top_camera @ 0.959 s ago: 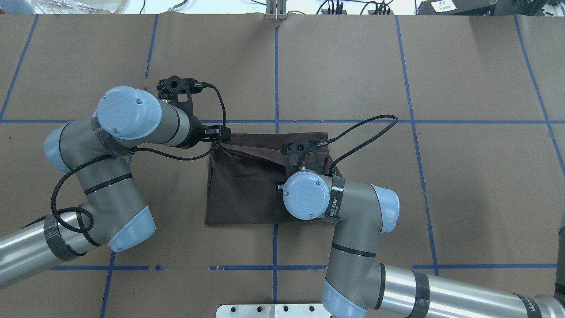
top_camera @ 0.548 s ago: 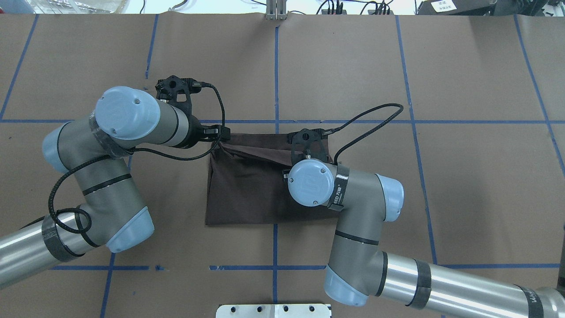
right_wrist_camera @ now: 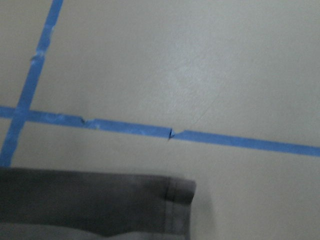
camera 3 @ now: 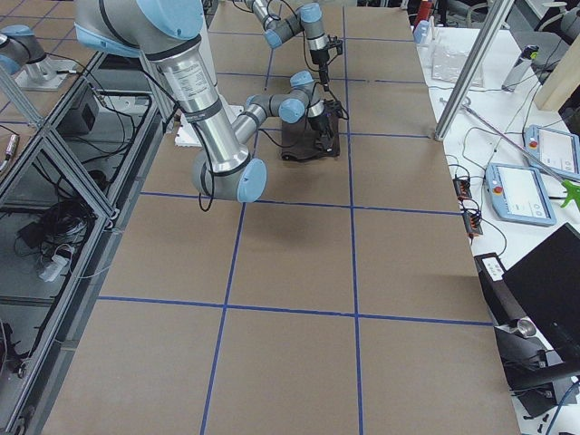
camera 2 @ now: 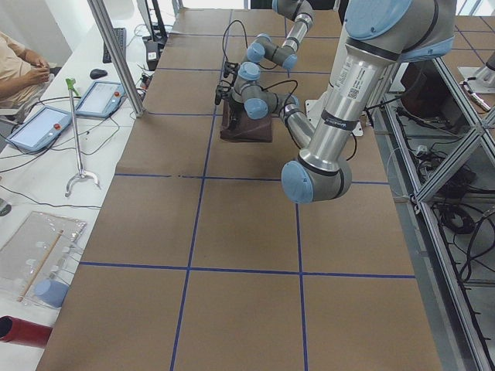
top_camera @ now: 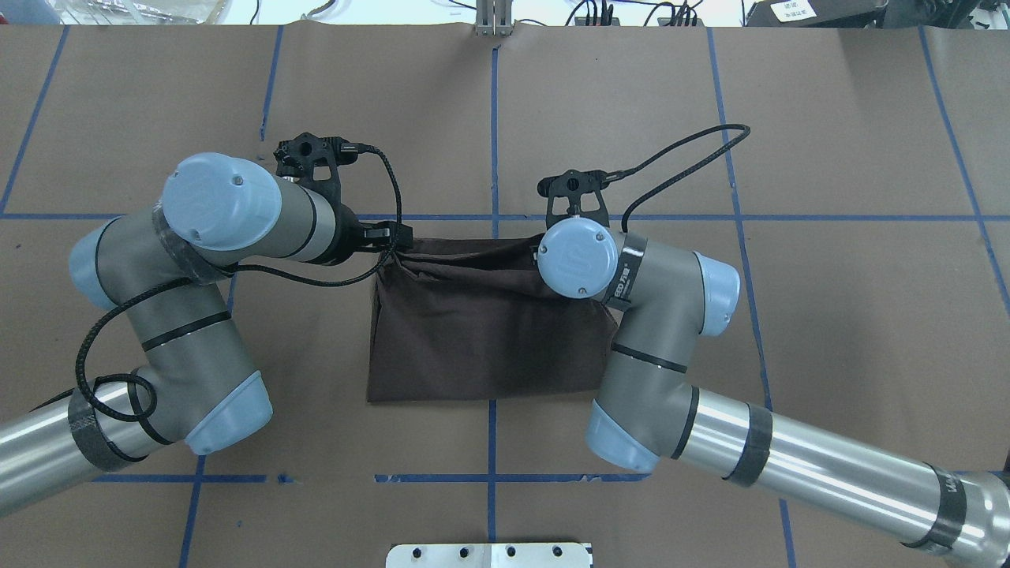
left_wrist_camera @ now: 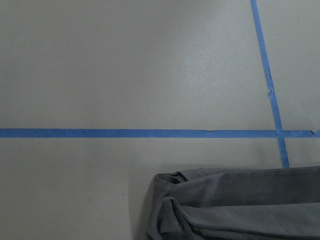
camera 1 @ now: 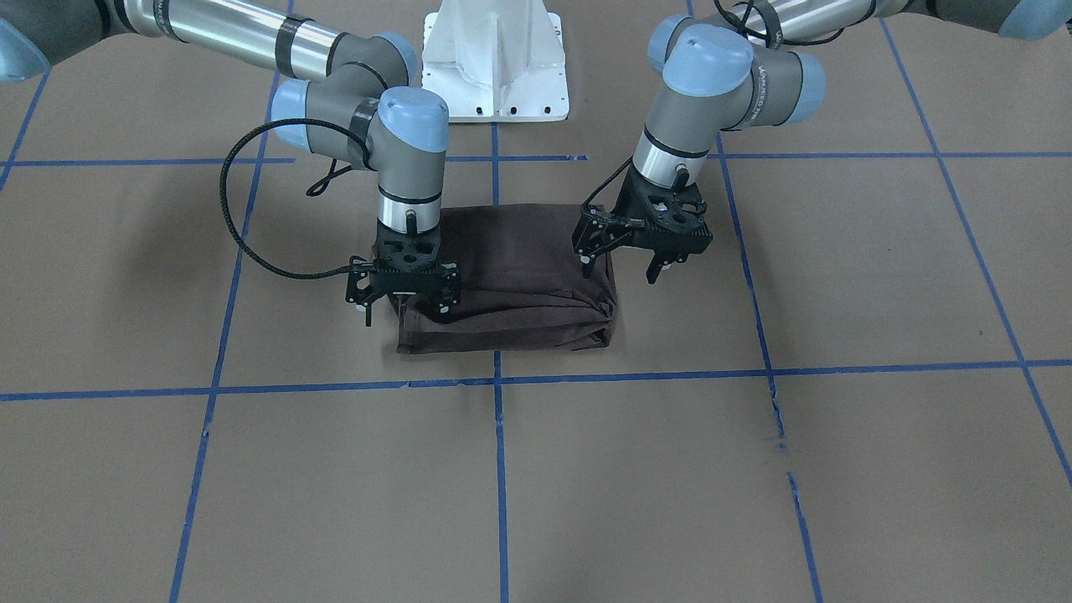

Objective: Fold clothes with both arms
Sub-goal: 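Raise the right gripper away from the shirt while the left gripper holds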

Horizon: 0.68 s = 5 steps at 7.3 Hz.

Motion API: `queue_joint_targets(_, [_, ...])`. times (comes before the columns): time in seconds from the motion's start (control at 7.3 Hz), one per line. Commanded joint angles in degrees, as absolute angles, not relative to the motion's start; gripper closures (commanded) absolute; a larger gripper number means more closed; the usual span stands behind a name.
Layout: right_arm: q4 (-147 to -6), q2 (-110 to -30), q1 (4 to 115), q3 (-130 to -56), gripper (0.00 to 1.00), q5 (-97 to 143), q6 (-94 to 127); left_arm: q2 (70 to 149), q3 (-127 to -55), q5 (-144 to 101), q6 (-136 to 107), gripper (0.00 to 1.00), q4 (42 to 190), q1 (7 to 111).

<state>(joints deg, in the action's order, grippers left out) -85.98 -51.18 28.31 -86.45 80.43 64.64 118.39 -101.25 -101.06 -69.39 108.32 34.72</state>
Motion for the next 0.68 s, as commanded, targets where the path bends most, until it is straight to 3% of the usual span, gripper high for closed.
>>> queue_joint_targets(0.0, [-84.9,-46.0,33.9,-78.0,0.00,83.1,62.4,118.4,-101.4,-101.1,-69.7,0.00,108.3,34.7])
queue_joint_targets(0.27, [-80.4,-45.7,37.5,-76.8,0.00,89.2,62.8,118.4,-101.4,-101.2,-69.8,0.00,108.3,34.5])
queue_joint_targets(0.55, [-80.8,-46.5,37.1,-82.1,0.00,93.3,63.2,118.4,-101.3,-101.2,-69.8,0.00,108.3,34.4])
